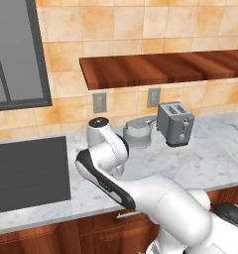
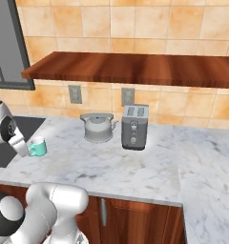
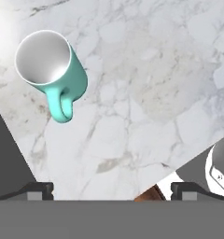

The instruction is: Pick the mug and place it in the sink. Pick the bowl and place it in the open cabinet and then close the cabinet.

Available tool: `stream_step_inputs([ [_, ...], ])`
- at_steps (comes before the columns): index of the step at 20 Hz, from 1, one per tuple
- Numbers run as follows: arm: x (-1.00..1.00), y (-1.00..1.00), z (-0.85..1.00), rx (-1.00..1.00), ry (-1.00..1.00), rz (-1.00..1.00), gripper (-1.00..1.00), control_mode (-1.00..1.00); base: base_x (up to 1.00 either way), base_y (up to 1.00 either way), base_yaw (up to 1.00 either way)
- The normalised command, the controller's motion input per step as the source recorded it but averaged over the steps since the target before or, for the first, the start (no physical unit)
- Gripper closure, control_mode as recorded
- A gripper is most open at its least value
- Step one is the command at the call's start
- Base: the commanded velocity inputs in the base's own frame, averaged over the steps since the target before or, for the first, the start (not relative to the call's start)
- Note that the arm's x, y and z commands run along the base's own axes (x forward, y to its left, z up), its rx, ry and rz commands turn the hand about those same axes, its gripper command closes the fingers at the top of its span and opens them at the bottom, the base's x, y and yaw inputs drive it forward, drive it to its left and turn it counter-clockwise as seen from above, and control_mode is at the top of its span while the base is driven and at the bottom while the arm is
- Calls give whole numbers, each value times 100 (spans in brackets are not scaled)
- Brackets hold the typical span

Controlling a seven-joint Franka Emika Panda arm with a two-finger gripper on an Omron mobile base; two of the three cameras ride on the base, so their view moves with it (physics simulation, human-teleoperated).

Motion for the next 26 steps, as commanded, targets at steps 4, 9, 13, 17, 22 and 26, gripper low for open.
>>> stream_step_inputs([
  [4, 37, 4, -21, 0, 5, 2, -100, -100, 0, 0, 0],
  [9, 32, 0, -11, 0, 2, 0, -100, -100, 0, 0, 0],
  [13, 25, 6, -24, 0, 0, 1, -100, -100, 0, 0, 0],
  [17, 20, 9, -31, 0, 0, 1, -100, -100, 0, 0, 0],
  [22, 17, 9, -29, 0, 0, 0, -100, -100, 0, 0, 0],
  [26, 20, 6, -18, 0, 0, 0, -100, -100, 0, 0, 0],
])
